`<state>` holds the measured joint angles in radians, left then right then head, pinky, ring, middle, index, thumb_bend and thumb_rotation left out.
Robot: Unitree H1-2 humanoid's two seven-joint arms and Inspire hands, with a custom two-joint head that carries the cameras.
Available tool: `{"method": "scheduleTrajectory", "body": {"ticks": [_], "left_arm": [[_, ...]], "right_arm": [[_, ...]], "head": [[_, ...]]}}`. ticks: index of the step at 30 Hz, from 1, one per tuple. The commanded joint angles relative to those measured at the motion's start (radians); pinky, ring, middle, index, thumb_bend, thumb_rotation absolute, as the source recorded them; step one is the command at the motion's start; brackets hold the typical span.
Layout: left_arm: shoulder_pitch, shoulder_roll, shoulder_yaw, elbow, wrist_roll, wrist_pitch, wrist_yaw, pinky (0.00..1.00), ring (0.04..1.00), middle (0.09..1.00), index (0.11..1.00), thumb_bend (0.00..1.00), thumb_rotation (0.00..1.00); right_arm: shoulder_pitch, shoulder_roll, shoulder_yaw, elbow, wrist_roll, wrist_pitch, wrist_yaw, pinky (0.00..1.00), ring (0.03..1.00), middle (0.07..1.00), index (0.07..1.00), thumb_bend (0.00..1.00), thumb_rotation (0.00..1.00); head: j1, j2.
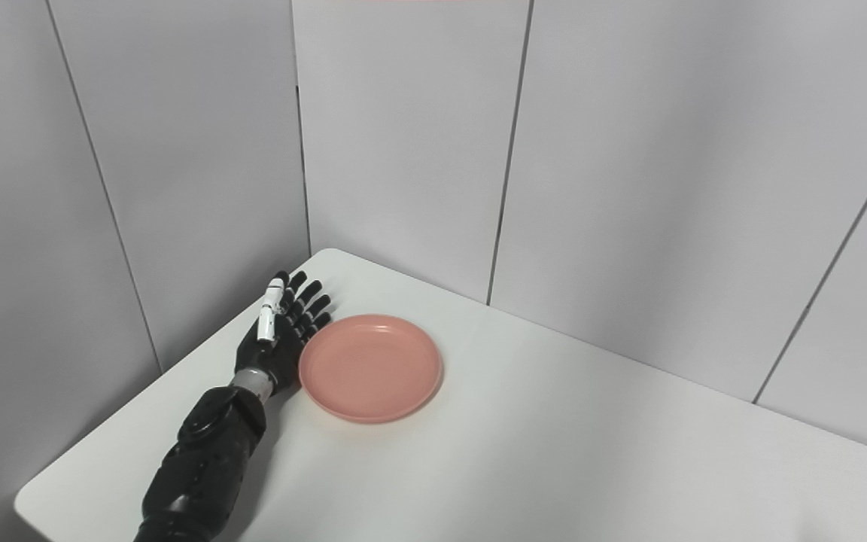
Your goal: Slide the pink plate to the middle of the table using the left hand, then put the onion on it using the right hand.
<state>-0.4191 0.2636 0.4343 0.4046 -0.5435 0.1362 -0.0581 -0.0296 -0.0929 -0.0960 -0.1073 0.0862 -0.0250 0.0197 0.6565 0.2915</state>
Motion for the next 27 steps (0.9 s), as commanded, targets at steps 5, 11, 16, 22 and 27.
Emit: {"method": "scheduleTrajectory", "body": {"ticks": [5,11,16,22,27], "left_arm": [[-0.009,-0.030,-0.042,0.018,0.006,0.047,0.001,0.97,0.958,0.969,0.963,0.39,1.00],[-0.015,-0.043,-0.063,0.017,0.003,0.060,-0.004,0.96,0.957,0.971,0.962,0.40,1.00],[-0.019,-0.058,-0.077,0.016,0.003,0.059,-0.001,0.95,0.952,0.962,0.951,0.40,1.00],[-0.015,-0.063,-0.106,0.012,0.008,0.079,-0.010,0.94,0.945,0.958,0.953,0.41,1.00],[-0.015,-0.073,-0.125,0.008,0.011,0.093,-0.016,0.94,0.941,0.960,0.949,0.41,1.00]], "right_arm": [[-0.005,0.009,0.006,-0.051,-0.011,-0.007,-0.006,0.43,0.657,0.770,0.789,0.37,0.00],[0.000,0.008,0.005,-0.044,-0.006,-0.018,-0.002,0.43,0.660,0.774,0.794,0.38,0.00],[0.000,0.015,0.005,-0.046,-0.005,-0.018,-0.008,0.43,0.660,0.764,0.775,0.38,0.00],[0.012,0.016,0.015,-0.069,-0.015,-0.010,-0.004,0.43,0.687,0.780,0.775,0.38,0.00],[0.020,0.017,0.022,-0.077,-0.016,-0.017,-0.002,0.43,0.734,0.808,0.780,0.38,0.00]], "head": [[-0.022,0.015],[-0.042,0.030],[-0.049,0.036],[-0.091,0.064],[-0.116,0.079]]}}
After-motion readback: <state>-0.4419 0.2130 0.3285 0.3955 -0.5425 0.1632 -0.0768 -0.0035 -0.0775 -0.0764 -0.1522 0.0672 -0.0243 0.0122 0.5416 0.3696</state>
